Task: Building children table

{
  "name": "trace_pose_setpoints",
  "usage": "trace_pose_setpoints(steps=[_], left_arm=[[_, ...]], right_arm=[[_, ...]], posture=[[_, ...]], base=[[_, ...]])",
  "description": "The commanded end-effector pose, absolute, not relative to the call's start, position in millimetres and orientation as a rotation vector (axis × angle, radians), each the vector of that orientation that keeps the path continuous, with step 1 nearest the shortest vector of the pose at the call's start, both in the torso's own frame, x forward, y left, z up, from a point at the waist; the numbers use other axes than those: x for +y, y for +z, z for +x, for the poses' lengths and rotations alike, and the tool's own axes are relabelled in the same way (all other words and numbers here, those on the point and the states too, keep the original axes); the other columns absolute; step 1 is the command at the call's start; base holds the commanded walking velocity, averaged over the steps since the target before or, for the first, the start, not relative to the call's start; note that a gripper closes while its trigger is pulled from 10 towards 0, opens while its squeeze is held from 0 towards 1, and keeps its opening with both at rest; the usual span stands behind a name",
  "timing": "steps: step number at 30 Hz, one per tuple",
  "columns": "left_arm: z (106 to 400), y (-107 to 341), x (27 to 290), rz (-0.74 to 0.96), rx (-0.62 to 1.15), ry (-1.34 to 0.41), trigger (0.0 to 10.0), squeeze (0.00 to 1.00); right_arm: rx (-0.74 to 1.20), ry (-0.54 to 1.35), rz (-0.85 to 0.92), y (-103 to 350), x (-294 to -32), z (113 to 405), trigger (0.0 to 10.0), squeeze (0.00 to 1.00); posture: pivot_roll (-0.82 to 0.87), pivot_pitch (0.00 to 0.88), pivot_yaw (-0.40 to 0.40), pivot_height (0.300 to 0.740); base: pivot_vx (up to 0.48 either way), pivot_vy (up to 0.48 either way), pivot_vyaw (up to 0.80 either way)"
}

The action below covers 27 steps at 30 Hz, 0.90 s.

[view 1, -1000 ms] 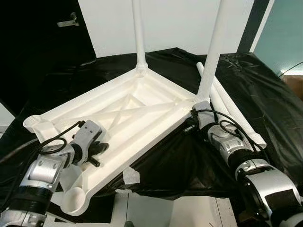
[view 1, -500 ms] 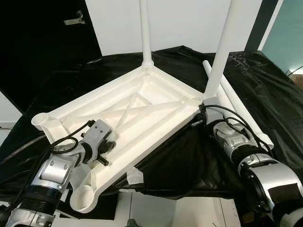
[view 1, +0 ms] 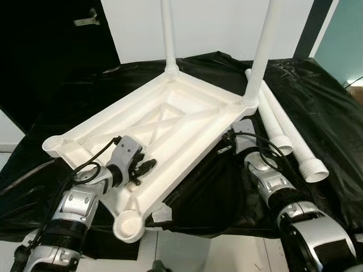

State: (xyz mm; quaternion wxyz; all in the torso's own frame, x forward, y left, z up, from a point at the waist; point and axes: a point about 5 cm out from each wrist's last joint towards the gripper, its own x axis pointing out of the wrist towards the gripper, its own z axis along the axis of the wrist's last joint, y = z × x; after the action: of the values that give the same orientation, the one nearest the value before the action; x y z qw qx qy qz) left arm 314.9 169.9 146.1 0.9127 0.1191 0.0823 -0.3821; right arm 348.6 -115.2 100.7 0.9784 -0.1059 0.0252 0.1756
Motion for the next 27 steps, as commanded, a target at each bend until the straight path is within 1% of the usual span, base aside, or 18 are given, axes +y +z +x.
trace_pose_setpoints(steps=[1,6,13,15,17,20,21,22,23,26,27], left_arm=[[315.4,159.8,164.8,0.249,0.098,-0.854,10.0,0.00],[322.6,169.1,163.9,0.175,0.023,-0.843,10.0,0.00],[325.4,171.9,164.0,0.177,-0.002,-0.837,10.0,0.00],[328.8,170.2,174.5,0.225,0.040,-0.823,10.0,0.00],[328.4,168.2,179.1,0.239,0.068,-0.828,10.0,0.00],[324.5,162.8,197.3,0.304,0.119,-0.837,10.0,0.00],[324.5,162.8,197.3,0.304,0.119,-0.837,10.0,0.00],[325.9,161.6,214.4,0.325,0.149,-0.789,10.0,0.00],[325.9,161.6,214.4,0.325,0.149,-0.789,10.0,0.00],[322.2,162.9,240.0,0.348,0.203,-0.755,10.0,0.00],[322.2,162.9,240.0,0.348,0.203,-0.755,10.0,0.00]], right_arm=[[0.040,0.379,-0.203,102.4,-105.4,346.5,10.0,0.00],[0.033,0.340,-0.149,99.1,-108.6,328.4,10.0,0.00],[0.027,0.319,-0.150,102.3,-113.1,325.9,10.0,0.00],[0.003,0.302,-0.150,114.4,-114.7,319.6,10.0,0.00],[-0.006,0.301,-0.145,117.9,-114.2,317.2,10.0,0.00],[-0.019,0.303,-0.142,124.5,-111.9,307.4,10.0,0.00],[-0.019,0.303,-0.142,124.5,-111.9,307.4,10.0,0.00],[-0.022,0.305,-0.136,126.0,-110.5,301.7,10.0,0.00],[-0.022,0.305,-0.136,126.0,-110.5,301.7,10.0,0.00],[-0.014,0.304,-0.131,125.5,-110.0,294.4,10.0,0.00],[-0.014,0.304,-0.131,125.5,-110.0,294.4,10.0,0.00]], posture=[[-0.03,0.014,0.049,0.740],[-0.06,0.009,0.059,0.740],[-0.07,0.006,0.062,0.740],[-0.07,0.002,0.058,0.740],[-0.07,0.002,0.058,0.740],[-0.07,0.002,0.057,0.740],[-0.07,0.002,0.057,0.740],[-0.08,0.001,0.057,0.740],[-0.08,0.001,0.057,0.740],[-0.08,0.003,0.054,0.740],[-0.08,0.003,0.054,0.740]], base=[[0.000,0.000,0.00],[0.000,0.000,0.00],[0.000,0.000,0.00],[0.000,0.000,0.00],[0.000,0.000,0.00],[0.000,0.000,0.00],[0.000,0.000,0.00],[0.000,0.000,0.00],[0.000,0.000,0.00],[0.000,0.000,0.00],[0.000,0.000,0.00]])
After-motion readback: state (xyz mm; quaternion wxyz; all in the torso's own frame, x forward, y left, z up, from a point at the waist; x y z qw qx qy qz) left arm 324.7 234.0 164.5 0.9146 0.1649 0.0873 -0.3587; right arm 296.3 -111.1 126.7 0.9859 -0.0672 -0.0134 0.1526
